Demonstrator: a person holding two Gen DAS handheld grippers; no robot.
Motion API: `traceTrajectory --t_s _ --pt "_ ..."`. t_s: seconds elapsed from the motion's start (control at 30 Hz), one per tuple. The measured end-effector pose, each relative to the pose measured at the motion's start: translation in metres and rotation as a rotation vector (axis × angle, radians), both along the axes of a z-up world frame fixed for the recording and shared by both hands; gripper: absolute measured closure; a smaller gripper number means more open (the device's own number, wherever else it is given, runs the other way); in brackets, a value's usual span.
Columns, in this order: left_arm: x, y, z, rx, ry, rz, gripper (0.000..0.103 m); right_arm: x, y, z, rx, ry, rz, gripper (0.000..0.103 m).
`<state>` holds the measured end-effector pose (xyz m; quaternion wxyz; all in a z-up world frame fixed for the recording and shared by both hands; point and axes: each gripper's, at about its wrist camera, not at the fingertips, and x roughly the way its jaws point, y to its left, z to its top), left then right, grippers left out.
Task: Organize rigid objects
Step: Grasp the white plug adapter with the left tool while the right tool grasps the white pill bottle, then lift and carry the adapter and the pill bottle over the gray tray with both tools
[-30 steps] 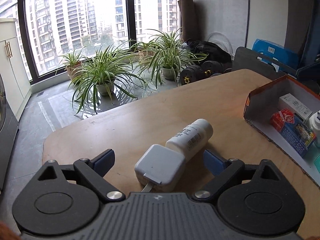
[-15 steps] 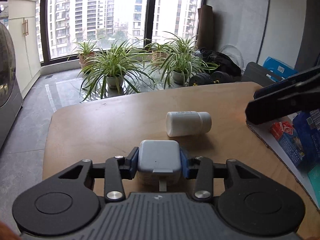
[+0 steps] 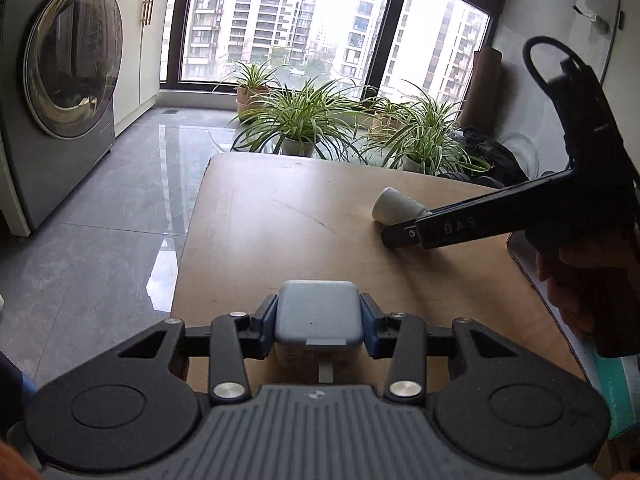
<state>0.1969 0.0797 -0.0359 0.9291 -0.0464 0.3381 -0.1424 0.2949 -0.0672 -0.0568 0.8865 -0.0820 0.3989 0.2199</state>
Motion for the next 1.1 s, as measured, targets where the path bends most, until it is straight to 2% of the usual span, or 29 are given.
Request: traceTrajectory --t_s 0.13,0.17,0.2,0.23,0.3,0.37,0.4,0.53,0.7,0.9,1.1 --pt "-0.003 0.003 0.001 -0.033 0.005 0.022 0.061 -0.008 -0.001 0.006 0.022 0.017 0.014 0.062" --pt "-0.003 0.003 0.001 -0.036 0.006 0.025 0.061 -0.01 0.001 0.008 0.011 0.005 0.013 0.056" --pt "-0.003 0.002 0.001 -0.041 0.004 0.027 0.061 -0.011 0.003 0.009 -0.004 -0.013 0.006 0.029" --pt "-0.003 0.001 0.0 -0.044 0.004 0.029 0.061 -0.011 0.006 0.011 -0.003 -0.037 -0.002 0.018" --pt "-0.003 0.0 -0.001 -0.051 0.004 0.036 0.061 -0.003 0.009 0.01 0.019 -0.011 -0.006 0.025" --pt "-0.004 0.0 -0.001 -0.063 0.006 0.045 0.061 0.002 0.013 0.006 0.012 0.031 -0.014 0.058" --pt "-0.006 0.002 -0.001 -0.067 0.007 0.051 0.061 0.0 0.014 0.006 0.008 0.026 -0.019 0.063" --pt "-0.015 0.002 0.004 -0.063 -0.004 0.072 0.061 -0.022 0.008 0.02 0.027 -0.003 -0.041 0.063" --pt "-0.033 -0.008 0.023 -0.053 -0.037 0.105 0.061 -0.07 -0.013 0.061 0.097 -0.031 -0.086 0.063" --pt "-0.074 -0.029 0.053 -0.051 -0.078 0.121 0.061 -0.155 -0.048 0.103 0.154 -0.096 -0.135 0.063" --pt "-0.121 -0.062 0.072 -0.024 -0.086 0.1 0.061 -0.238 -0.099 0.123 0.203 -0.144 -0.222 0.063"
